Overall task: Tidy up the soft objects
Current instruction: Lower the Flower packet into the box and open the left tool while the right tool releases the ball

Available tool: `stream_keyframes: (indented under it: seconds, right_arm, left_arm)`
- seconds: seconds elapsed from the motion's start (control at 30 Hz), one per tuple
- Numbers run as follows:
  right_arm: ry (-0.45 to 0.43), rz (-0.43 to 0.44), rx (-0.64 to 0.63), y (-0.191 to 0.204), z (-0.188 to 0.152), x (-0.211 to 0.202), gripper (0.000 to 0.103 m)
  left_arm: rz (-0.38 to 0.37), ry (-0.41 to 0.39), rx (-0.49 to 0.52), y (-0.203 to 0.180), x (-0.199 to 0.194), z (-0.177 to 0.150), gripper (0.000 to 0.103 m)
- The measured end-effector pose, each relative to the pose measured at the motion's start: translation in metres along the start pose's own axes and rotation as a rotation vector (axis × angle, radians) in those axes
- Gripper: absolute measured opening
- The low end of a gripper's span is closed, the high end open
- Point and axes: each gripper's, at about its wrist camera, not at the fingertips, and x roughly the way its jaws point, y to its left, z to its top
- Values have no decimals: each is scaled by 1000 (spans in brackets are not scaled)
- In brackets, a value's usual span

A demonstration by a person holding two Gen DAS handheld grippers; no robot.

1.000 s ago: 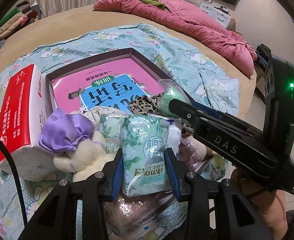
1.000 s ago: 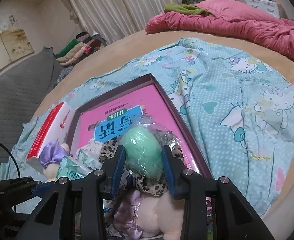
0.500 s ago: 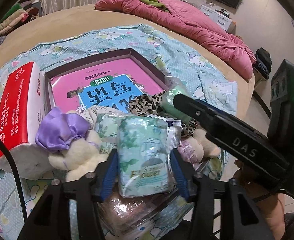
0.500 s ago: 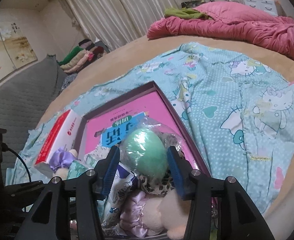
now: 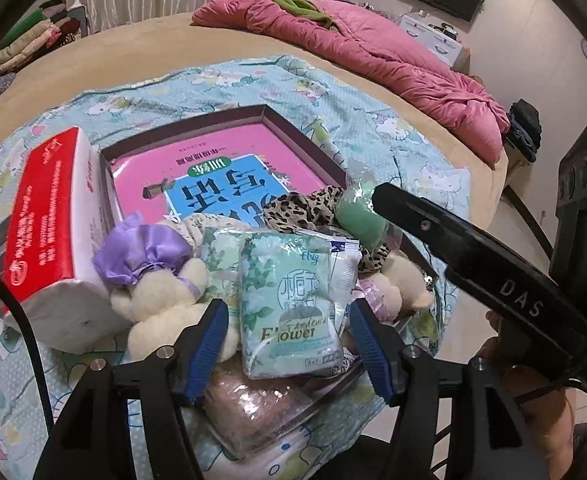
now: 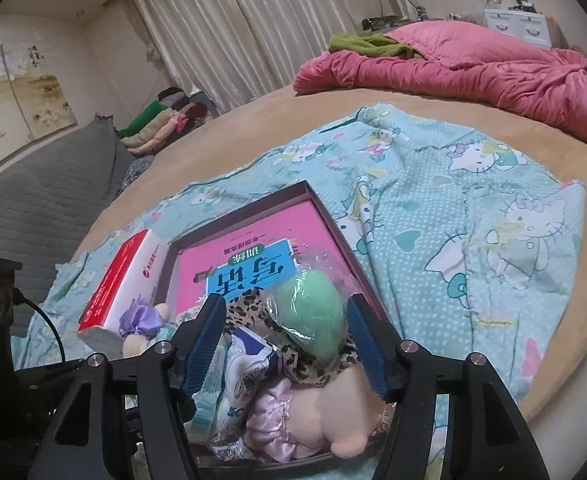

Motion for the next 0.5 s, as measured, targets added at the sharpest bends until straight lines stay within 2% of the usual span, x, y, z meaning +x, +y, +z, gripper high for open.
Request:
stream_keyframes:
  seconds: [0.1,0.5]
  right_arm:
    - [-24,4,9,3,2,-9,76]
    - [-36,-55,-28,28,4,-31,77]
  left_arm:
    - [6,-15,-2,1,-8,-1,68]
    - [43,-73,-21,14,-39,-4,71]
